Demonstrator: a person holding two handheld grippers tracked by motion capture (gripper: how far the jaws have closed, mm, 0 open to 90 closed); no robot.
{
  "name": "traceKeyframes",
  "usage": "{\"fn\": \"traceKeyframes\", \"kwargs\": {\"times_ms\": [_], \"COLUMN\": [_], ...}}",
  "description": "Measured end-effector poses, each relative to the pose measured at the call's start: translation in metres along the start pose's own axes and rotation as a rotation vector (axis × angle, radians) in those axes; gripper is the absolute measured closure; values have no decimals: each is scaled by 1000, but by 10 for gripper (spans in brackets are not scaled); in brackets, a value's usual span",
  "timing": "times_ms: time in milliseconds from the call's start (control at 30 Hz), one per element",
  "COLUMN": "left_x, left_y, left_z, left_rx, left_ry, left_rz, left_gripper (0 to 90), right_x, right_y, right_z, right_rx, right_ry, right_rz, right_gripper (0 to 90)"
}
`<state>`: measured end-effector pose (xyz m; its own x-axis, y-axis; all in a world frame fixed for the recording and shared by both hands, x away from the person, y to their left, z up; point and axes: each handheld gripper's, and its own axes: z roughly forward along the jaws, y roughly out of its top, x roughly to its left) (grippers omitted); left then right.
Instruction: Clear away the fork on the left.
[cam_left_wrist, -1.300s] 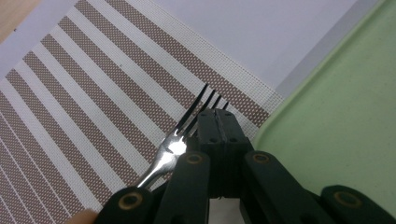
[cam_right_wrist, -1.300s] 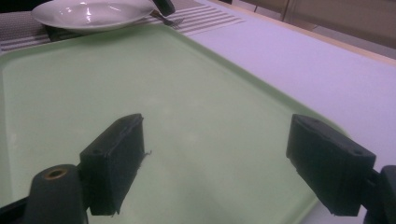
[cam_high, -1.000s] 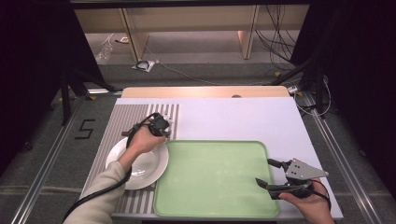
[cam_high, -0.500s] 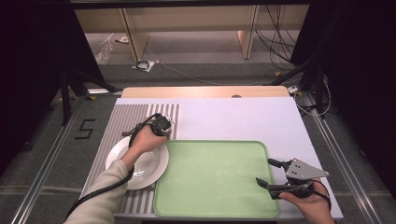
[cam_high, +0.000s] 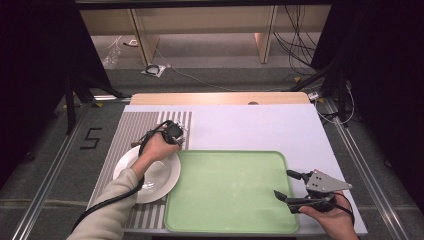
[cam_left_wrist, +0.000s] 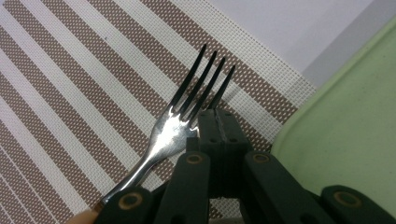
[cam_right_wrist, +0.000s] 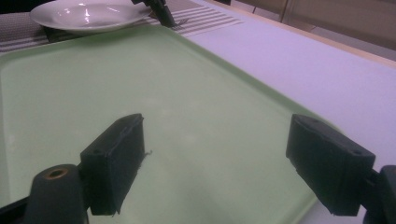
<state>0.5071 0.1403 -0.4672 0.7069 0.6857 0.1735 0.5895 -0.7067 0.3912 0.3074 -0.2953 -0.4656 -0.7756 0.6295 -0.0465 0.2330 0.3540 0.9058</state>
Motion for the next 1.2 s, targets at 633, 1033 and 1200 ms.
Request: {"fn": "traceKeyframes", "kwargs": {"times_ms": [633,1033,1200], "left_x": [16,26,31], "left_y": [21,29,31], "left_z": [12,17,18], "left_rx": [20,36,32], "left_ry": [28,48,46], "left_rz": [-49,-61,-84], "left_gripper": [898,898,898], "right_x": [0,0,0], "right_y": [0,0,0], "right_z": [0,0,0], "right_rx": [6,2,3], "right_ry": [2,2,2], "right_rz": [-3,-3,-3], "right_gripper": [204,204,204]}}
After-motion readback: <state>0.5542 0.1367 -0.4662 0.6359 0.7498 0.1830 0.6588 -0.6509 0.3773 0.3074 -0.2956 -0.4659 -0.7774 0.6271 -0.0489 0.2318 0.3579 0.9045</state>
